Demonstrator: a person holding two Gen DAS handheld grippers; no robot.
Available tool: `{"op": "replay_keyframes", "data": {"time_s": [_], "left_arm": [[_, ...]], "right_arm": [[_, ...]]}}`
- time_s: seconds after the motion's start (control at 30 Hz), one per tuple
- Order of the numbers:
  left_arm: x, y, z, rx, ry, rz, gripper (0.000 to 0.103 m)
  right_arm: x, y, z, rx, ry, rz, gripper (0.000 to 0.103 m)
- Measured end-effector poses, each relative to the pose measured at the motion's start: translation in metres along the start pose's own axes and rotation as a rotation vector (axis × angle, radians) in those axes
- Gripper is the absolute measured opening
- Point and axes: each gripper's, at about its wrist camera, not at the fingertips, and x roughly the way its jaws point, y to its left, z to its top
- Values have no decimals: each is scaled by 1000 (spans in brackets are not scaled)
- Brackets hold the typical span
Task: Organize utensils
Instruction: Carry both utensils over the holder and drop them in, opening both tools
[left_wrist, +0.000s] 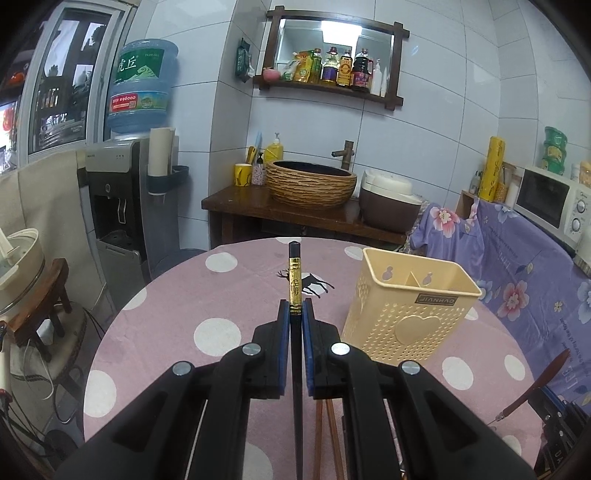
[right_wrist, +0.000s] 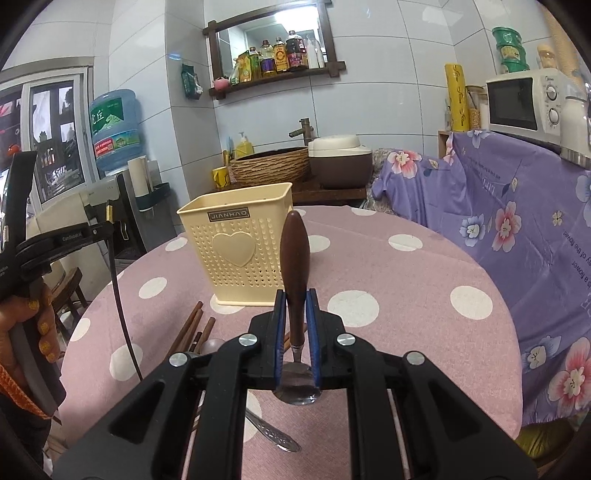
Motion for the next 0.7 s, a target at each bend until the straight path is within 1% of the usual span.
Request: {"op": "replay_keyframes", "data": {"time_s": [0.2, 0.37, 0.6, 0.7], "left_arm": [[-11, -1, 7, -1, -35, -8, 8], [-15, -3, 18, 1, -49, -21, 8], [-22, -4, 43, 4, -51, -75, 8], [-26, -6, 66, -6, -39, -124, 8]], "right_arm": [[-5, 3, 7, -21, -20, 0, 12], [-4, 2, 17, -16, -11, 26, 12], [-4, 4, 40, -18, -9, 78, 12], [-2, 9, 61, -27, -5, 102, 12]]}}
